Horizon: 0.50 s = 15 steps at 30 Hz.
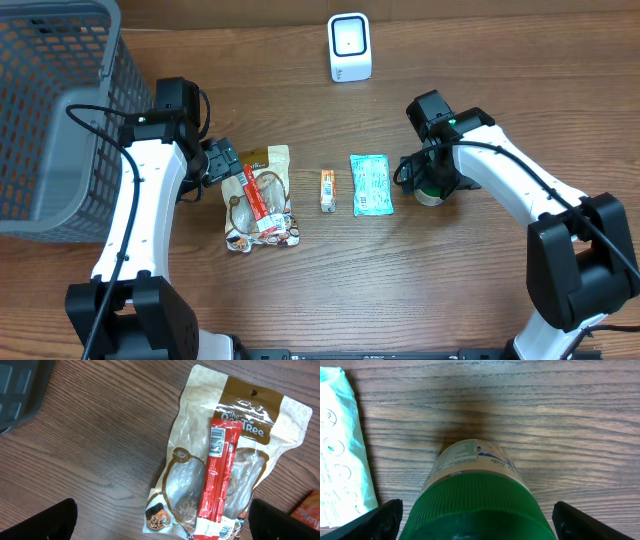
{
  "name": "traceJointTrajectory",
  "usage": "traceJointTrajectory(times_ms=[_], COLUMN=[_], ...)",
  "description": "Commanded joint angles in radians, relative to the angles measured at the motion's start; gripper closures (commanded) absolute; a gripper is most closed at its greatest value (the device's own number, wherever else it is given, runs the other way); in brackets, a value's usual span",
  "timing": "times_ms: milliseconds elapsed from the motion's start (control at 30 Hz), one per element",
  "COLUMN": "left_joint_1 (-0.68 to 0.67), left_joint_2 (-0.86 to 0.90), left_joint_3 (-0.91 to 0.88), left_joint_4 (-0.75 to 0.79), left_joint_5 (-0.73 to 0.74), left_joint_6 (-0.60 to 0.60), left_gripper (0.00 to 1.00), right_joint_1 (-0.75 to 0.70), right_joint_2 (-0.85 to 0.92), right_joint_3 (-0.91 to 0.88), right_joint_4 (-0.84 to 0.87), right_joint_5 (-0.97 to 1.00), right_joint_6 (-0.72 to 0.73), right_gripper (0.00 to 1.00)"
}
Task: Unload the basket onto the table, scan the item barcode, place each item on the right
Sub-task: 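Lift the green-lidded jar off the table with the right gripper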
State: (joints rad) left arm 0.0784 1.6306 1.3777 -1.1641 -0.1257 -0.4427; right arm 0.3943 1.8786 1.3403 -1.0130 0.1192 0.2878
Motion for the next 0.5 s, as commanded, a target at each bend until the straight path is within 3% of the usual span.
traceJointTrajectory(times_ms=[0, 467], left_joint_1=[0.0, 0.0], left_joint_2=[-0.001, -0.001], left_joint_3=[0.016, 0.016], left_joint_4=[-0.002, -0.002], left_joint_5=[-0.012, -0.012], left_joint_6=[-0.01, -0.01], left_gripper=[0.0, 0.0], right_joint_1=[-0.002, -0.002], right_joint_2=[0.004, 0.004], right_joint_3=[-0.016, -0.074], right_joint_4=[0.013, 0.1], right_joint_5=[-0.001, 0.0], right_joint_6=[-0.004, -0.004], right_gripper=[0.04, 0.07])
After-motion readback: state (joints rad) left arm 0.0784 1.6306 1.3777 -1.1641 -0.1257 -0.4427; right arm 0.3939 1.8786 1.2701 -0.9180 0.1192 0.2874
